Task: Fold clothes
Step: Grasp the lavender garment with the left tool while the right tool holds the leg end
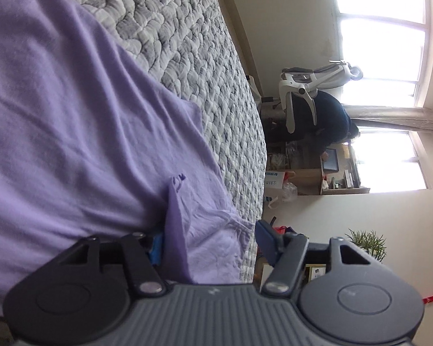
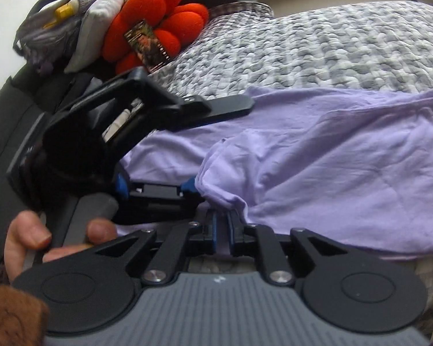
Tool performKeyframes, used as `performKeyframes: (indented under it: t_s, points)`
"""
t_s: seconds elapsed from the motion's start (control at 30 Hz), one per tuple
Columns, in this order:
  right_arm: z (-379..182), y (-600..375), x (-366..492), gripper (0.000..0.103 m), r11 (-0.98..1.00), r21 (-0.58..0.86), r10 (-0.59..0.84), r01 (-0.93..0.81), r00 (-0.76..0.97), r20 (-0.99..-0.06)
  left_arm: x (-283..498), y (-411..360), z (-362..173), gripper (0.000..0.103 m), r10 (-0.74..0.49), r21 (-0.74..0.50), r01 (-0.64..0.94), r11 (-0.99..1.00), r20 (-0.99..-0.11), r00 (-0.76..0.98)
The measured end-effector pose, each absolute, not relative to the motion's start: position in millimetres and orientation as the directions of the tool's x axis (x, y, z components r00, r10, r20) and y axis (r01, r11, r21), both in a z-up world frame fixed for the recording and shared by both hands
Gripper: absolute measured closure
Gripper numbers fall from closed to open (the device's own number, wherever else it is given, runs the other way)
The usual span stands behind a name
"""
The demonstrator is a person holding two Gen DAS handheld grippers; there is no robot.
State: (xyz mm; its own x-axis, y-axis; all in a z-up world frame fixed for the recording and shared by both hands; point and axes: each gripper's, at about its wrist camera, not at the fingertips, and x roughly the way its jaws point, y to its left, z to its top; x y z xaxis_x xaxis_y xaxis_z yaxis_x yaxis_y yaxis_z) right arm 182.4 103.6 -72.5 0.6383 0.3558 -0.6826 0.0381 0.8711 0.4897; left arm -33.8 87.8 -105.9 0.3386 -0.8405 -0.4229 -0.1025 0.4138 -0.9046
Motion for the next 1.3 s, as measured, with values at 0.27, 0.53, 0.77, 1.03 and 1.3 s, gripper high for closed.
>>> performKeyframes:
  t_s: [0.27, 0.53, 0.77, 1.03, 1.3]
  points:
    - [-65.7, 96.9, 182.0, 0.088, 0.864, 0.502, 0.367, 0.037, 0.637, -0.678, -30.1, 89.7, -104.8, 0.082, -0.759, -0.818, -0.061, 0.571, -0.555, 0.34]
    - [-66.0, 98.0, 181.1, 0.084, 0.872, 0.489, 0.371, 0.025, 0.617, -0.694, -34.4, 87.0, -78.2, 0.1, -0.643, -0.698, 0.057, 0.714, -0.622, 0.447]
    - [-54.8, 90.3, 177.2, 0.054, 0.862, 0.507, 0.375, 0.016, 0.653, -0.657, -36.9, 93.1, -55.8, 0.1, -0.586, -0.61, 0.129, 0.782, -0.649, 0.485]
    - [-56.4, 77.8, 179.1, 0.053, 0.831, 0.551, 0.384, 0.073, 0.641, -0.664, -37.8, 123.9, -43.2, 0.1, -0.523, -0.556, 0.114, 0.824, -0.665, 0.533]
    - [-49.4, 68.5, 180.3, 0.053, 0.799, 0.594, 0.389, 0.099, 0.668, -0.634, -40.6, 163.4, -33.8, 0.1, -0.496, -0.559, 0.068, 0.826, -0.664, 0.559]
